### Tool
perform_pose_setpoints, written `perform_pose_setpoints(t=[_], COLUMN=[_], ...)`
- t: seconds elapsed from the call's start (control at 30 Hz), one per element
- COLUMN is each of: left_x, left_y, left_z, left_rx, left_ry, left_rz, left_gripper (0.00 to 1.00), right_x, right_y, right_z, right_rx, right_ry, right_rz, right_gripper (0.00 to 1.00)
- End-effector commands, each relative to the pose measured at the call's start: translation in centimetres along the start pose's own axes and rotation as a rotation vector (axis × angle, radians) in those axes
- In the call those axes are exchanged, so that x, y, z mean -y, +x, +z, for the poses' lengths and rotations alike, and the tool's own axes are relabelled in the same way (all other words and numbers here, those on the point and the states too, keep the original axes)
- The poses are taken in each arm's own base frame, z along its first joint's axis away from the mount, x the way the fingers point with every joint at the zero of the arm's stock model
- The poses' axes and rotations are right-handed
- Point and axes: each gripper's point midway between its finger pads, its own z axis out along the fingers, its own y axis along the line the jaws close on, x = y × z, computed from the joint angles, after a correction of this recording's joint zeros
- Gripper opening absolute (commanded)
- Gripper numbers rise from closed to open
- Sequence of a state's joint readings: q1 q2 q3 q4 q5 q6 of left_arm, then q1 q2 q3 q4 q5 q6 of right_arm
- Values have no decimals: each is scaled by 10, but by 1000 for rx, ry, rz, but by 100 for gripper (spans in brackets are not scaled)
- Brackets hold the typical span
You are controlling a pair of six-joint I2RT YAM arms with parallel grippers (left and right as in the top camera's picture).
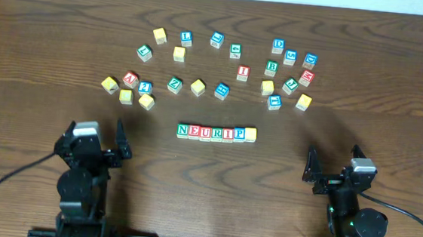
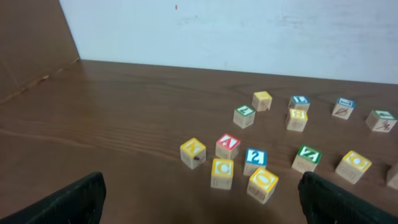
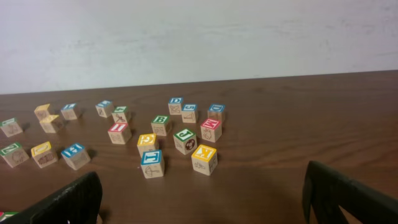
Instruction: Spell out NEURIPS
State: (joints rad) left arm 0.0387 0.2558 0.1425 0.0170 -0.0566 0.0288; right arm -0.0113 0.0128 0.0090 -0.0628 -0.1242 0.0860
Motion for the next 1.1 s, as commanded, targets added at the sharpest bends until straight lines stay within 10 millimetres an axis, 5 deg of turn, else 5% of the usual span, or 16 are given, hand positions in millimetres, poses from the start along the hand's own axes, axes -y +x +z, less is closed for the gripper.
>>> perform_pose_setpoints(t=[0.0, 0.27, 0.5, 1.07], left_x=[-1, -2, -5, -6], left_y=[12, 45, 31, 33], left_z=[-2, -3, -7, -7], left_rx=[22, -31, 33, 25], left_ry=[3, 1, -7, -14], left_rz=[19, 25, 17, 17], left_gripper=[98, 98, 98, 97], right_x=[1, 1, 1, 0], right_y=[0, 0, 0, 0], right_z=[0, 0, 0, 0], right_rx=[3, 3, 3, 3], right_ry=[0, 0, 0, -1], right_rz=[-13, -13, -13, -13], right_gripper=[99, 99, 99, 99])
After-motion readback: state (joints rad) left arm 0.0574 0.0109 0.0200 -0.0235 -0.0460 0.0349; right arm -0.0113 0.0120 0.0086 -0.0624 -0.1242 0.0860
